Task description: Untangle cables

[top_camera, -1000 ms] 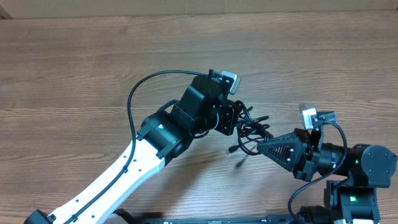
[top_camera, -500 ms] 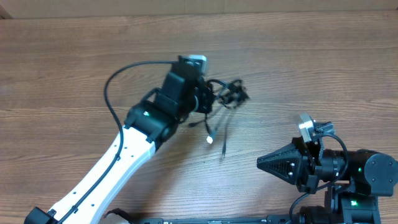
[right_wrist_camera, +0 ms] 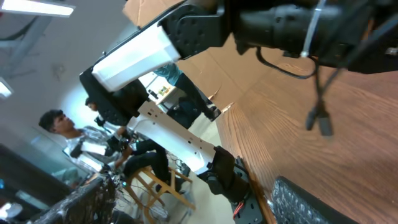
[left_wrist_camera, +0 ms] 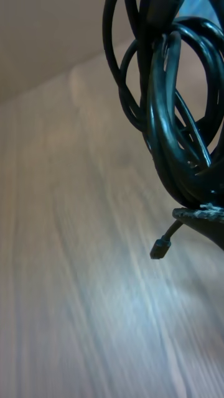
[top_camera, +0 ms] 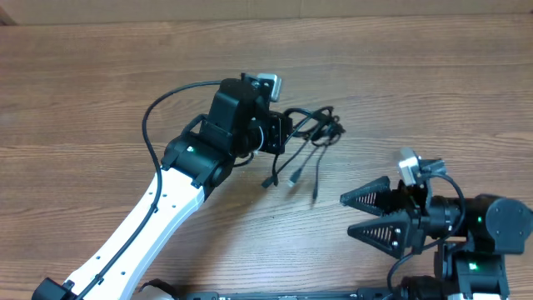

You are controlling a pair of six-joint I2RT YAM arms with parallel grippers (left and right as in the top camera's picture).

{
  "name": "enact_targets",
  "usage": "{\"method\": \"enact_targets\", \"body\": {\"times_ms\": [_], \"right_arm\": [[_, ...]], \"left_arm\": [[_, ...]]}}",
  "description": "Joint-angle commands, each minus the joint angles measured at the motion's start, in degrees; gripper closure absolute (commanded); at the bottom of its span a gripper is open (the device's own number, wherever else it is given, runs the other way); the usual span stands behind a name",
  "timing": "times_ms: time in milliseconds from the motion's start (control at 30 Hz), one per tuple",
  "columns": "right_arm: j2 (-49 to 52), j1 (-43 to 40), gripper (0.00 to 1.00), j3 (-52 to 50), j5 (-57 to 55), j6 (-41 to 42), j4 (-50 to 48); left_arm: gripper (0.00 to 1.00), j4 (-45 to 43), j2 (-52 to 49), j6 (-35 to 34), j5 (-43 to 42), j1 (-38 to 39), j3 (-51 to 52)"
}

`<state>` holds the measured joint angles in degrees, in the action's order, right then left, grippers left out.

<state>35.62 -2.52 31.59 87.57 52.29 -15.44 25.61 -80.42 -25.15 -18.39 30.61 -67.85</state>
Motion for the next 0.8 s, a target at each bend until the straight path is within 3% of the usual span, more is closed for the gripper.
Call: {"method": "enact_targets", "body": {"times_ms": [0,200,500,767], "right_arm": [[1.86,0.2,0.22,1.27,-1.44,-0.22,2.27],[3.37,0.31,0.22,1.25,-1.44,-2.51,2.71],[4.48,0.31,0.18,0.92,-7.43,-4.22,2.69],[9.51,0.17,0.21,0.92,-11.8,-9.57,2.69]], "left_arm": [[0.96,-1.14,0.2,0.68,-13.79,-0.22,-0.13],[0.96,-1.18,0.17,0.7,-20.15,1.88,-0.13],[0.96,-2.56,0.17,0.72,-19.63,6.88,-0.13],[0.96,-2.34,0.17,0.72,-21.75,6.93,-0.13]]}}
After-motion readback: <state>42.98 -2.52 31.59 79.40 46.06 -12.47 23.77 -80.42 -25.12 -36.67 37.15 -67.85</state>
